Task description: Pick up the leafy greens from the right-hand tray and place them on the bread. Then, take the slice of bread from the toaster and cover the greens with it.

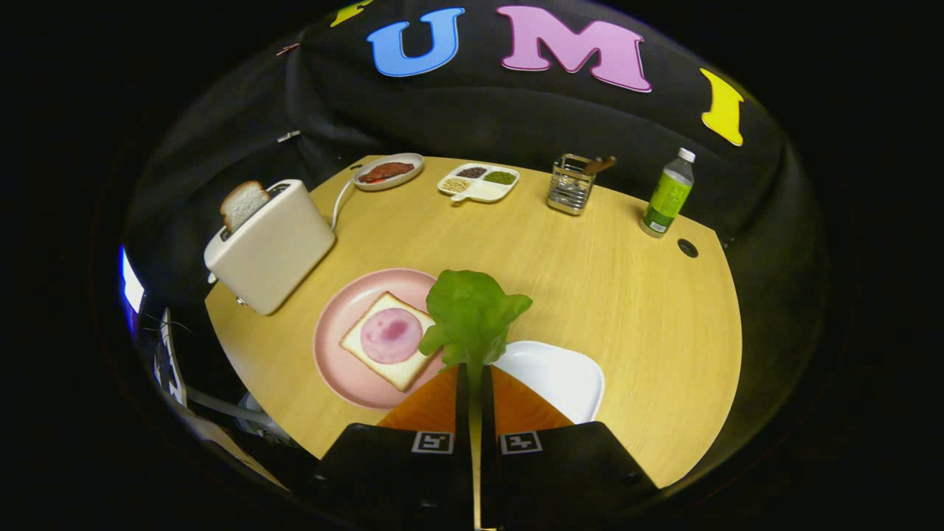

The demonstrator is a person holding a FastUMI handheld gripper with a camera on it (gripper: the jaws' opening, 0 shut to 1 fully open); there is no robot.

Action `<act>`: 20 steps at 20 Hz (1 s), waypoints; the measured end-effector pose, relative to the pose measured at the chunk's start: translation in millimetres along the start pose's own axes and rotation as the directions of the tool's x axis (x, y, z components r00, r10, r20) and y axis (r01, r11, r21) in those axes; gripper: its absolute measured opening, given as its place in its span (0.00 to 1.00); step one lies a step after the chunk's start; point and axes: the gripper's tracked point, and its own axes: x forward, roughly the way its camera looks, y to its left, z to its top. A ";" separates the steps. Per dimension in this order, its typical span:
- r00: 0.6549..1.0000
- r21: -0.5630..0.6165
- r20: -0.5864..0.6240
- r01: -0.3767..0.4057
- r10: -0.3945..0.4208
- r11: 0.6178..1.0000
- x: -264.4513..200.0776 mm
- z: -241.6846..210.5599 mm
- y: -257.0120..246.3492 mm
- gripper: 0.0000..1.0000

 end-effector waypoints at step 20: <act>0.999 -0.067 -0.031 -0.028 0.026 0.997 32.1 25.4 75.7 0.99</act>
